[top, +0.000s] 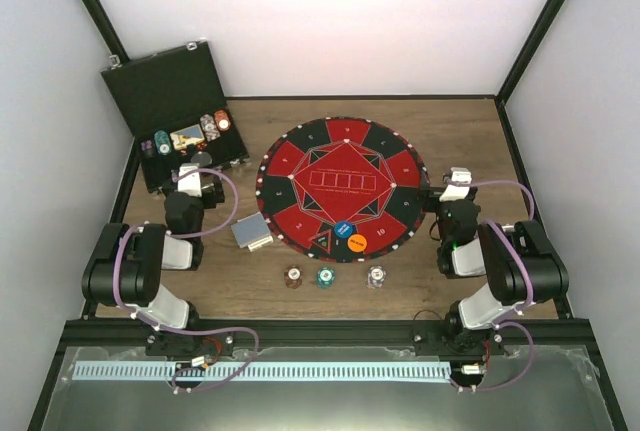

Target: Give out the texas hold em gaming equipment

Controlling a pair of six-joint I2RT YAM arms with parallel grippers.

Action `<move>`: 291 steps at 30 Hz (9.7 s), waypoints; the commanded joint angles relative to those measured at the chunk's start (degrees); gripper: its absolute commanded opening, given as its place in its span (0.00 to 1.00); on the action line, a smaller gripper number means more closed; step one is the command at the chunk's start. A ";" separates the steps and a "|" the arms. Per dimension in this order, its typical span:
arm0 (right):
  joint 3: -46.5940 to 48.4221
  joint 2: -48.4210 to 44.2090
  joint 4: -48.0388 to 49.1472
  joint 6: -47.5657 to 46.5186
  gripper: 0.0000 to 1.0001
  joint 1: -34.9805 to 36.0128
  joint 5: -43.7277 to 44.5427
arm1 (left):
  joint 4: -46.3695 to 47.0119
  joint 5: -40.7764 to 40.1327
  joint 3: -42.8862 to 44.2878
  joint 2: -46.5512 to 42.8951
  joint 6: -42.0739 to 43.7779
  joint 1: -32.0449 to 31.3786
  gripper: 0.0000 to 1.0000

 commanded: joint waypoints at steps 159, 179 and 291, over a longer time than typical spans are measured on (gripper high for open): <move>46.72 13.20 -98.13 16.31 0.48 41.06 3.43 | -97.84 33.01 45.68 -16.90 7.73 9.69 1.00; 74.80 34.91 -95.88 6.98 0.34 27.53 6.23 | -98.87 33.09 45.54 -16.35 8.47 9.69 1.00; 44.80 12.74 -112.78 29.60 0.34 50.56 13.11 | -102.82 36.03 48.10 -17.64 11.63 9.69 1.00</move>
